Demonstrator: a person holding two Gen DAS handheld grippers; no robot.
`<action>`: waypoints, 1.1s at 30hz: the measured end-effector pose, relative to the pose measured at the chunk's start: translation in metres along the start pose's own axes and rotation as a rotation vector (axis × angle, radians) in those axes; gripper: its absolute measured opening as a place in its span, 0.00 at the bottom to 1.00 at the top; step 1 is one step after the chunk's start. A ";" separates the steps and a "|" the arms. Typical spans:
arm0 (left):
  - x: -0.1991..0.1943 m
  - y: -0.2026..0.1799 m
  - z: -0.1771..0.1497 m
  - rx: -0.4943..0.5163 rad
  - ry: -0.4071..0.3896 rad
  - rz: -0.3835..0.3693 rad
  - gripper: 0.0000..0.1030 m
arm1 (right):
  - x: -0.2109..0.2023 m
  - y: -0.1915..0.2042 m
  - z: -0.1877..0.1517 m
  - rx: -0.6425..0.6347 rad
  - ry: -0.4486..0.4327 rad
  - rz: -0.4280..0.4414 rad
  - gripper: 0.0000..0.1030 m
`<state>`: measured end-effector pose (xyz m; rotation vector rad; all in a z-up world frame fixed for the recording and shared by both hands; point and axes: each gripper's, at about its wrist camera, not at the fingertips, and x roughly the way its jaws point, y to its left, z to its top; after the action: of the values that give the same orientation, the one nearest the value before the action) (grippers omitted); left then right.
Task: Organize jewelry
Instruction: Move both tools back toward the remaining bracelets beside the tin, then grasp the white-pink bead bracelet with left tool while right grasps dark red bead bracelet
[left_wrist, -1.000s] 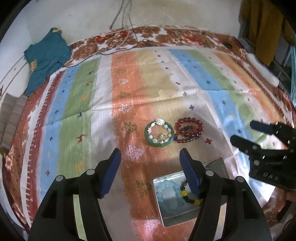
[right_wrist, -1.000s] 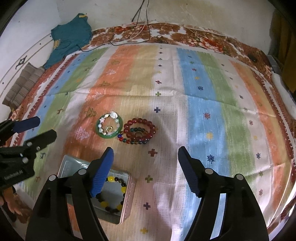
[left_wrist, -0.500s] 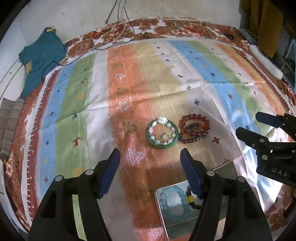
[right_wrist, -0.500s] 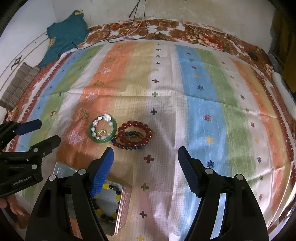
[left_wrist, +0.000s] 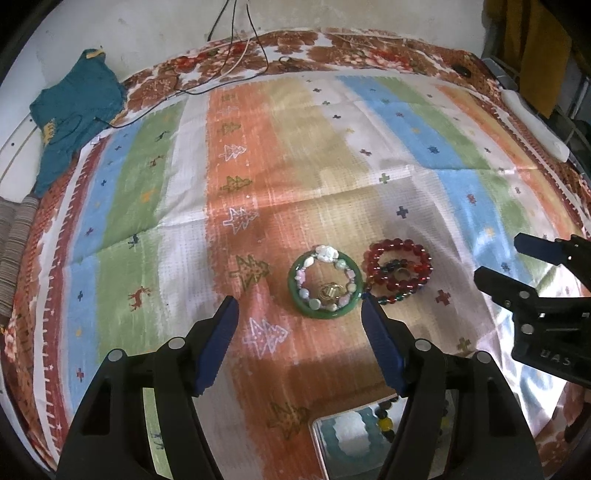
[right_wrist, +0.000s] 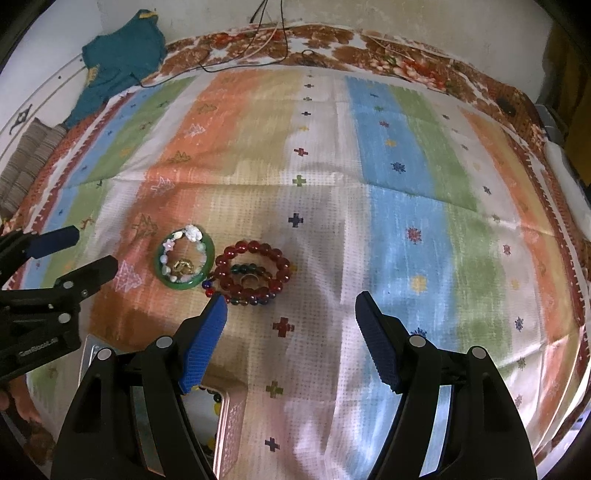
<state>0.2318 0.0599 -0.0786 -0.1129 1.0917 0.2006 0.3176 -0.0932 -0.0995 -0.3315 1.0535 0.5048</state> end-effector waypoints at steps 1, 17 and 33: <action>0.004 0.002 0.001 -0.001 0.007 -0.002 0.67 | 0.003 0.000 0.001 0.001 0.005 0.006 0.70; 0.040 0.009 0.017 0.022 0.046 0.010 0.67 | 0.029 -0.006 0.013 0.008 0.052 0.003 0.70; 0.073 0.004 0.027 0.065 0.100 0.014 0.67 | 0.066 -0.006 0.023 -0.006 0.114 -0.025 0.70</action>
<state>0.2866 0.0768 -0.1315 -0.0576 1.1978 0.1732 0.3644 -0.0710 -0.1472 -0.3818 1.1575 0.4704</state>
